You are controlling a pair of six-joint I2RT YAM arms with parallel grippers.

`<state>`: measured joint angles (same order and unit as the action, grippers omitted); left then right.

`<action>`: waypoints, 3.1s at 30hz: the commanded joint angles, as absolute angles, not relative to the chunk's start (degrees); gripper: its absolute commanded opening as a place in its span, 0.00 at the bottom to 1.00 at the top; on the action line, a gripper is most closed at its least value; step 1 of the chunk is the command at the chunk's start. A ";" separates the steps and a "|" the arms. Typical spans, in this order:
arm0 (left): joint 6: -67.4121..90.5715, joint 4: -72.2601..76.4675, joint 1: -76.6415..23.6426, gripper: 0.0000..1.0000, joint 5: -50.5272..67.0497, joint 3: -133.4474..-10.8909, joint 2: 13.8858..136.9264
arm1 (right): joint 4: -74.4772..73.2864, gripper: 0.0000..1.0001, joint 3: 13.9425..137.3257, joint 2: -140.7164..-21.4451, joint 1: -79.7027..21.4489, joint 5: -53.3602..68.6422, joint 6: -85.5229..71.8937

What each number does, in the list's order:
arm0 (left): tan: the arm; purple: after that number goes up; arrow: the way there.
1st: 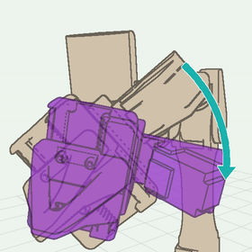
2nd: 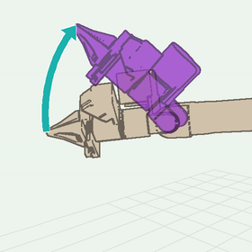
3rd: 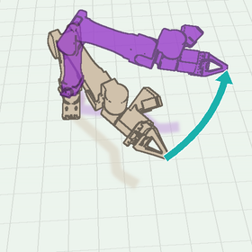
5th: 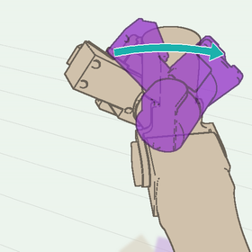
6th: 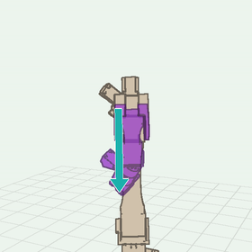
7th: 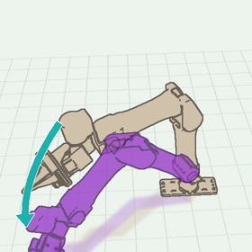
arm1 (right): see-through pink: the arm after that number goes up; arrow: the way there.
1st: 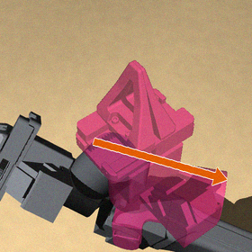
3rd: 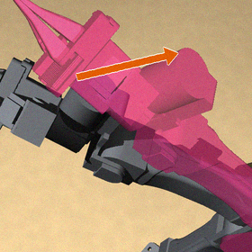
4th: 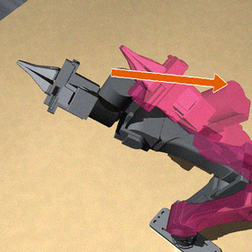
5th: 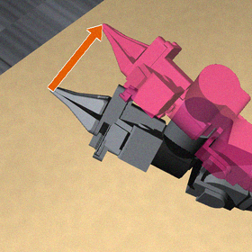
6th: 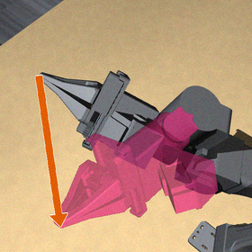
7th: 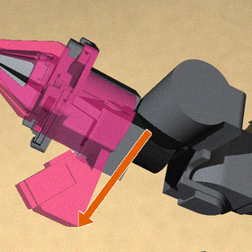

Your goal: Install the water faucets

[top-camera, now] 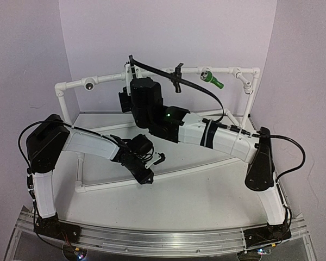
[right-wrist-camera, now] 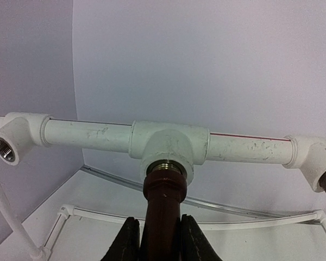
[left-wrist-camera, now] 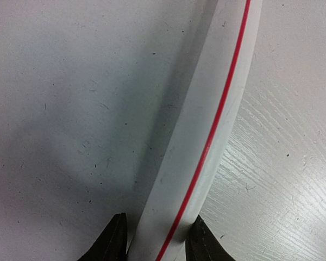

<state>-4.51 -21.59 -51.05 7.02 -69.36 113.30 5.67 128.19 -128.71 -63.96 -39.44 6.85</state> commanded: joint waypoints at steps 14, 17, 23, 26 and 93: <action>4.22 -17.40 -51.59 0.00 12.30 -66.97 121.46 | 12.69 0.00 126.98 -123.73 -59.34 -25.81 -15.85; 4.16 -17.40 -51.63 0.00 12.26 -66.98 121.51 | 13.99 0.00 126.23 -123.83 -59.19 -25.38 -17.82; 4.19 -17.49 -51.59 0.00 12.13 -67.06 121.47 | 17.33 0.00 124.53 -123.75 -58.96 -25.35 -22.01; 4.13 -17.53 -51.59 0.00 11.91 -66.98 121.39 | 18.68 0.00 123.54 -123.45 -58.52 -25.20 -24.94; 3.90 -18.57 -51.77 0.00 10.66 -67.74 122.77 | 48.45 0.09 108.85 -123.35 -57.19 -26.27 -69.88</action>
